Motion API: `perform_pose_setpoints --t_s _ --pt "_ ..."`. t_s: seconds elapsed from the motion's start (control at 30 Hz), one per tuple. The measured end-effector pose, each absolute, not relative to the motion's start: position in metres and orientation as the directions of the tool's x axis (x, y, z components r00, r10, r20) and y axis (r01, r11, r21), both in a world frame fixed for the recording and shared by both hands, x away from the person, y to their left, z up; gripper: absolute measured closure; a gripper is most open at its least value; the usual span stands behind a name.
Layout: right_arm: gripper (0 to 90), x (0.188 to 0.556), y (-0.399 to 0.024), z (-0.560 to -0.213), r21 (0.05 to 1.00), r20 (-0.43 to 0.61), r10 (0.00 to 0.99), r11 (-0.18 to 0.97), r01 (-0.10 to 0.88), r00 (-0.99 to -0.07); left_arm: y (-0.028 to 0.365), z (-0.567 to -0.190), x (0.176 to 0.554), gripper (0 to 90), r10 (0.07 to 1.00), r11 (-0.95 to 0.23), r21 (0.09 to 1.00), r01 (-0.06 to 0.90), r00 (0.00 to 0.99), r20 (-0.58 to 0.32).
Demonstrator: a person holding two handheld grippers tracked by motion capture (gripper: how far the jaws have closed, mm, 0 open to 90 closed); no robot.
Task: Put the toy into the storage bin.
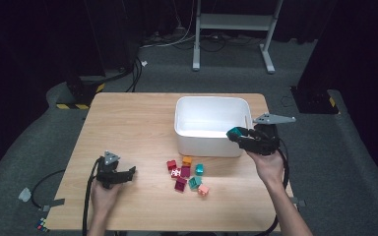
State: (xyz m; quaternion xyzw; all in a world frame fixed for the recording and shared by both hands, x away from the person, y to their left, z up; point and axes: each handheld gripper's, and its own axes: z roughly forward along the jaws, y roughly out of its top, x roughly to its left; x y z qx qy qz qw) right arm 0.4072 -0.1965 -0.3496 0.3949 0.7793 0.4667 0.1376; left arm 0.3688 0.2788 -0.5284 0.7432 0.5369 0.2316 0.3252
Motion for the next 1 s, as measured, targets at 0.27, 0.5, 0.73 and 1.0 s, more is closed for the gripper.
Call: perform_pose_setpoints --t_s 0.27,0.5,0.73,1.0 --pt "59.2 0.423 -0.198 -0.345 0.829 0.167 0.760 0.236 0.507 -0.628 0.279 -0.528 0.369 14.5 0.949 -0.212 0.732 0.647 0.316 -0.005" --pt "59.1 0.433 -0.195 -0.341 0.834 0.156 0.763 0.238 0.498 -0.627 0.279 -0.528 0.369 14.5 0.949 -0.212 0.732 0.647 0.316 -0.005" --pt "59.2 0.446 -0.195 -0.345 0.838 0.160 0.802 0.198 0.509 -0.575 0.279 -0.528 0.369 14.5 0.949 -0.212 0.732 0.647 0.316 -0.005" --pt "59.1 0.465 -0.187 -0.347 0.824 0.142 0.820 0.212 0.525 -0.554 0.279 -0.528 0.369 14.5 0.949 -0.212 0.732 0.647 0.316 -0.005"
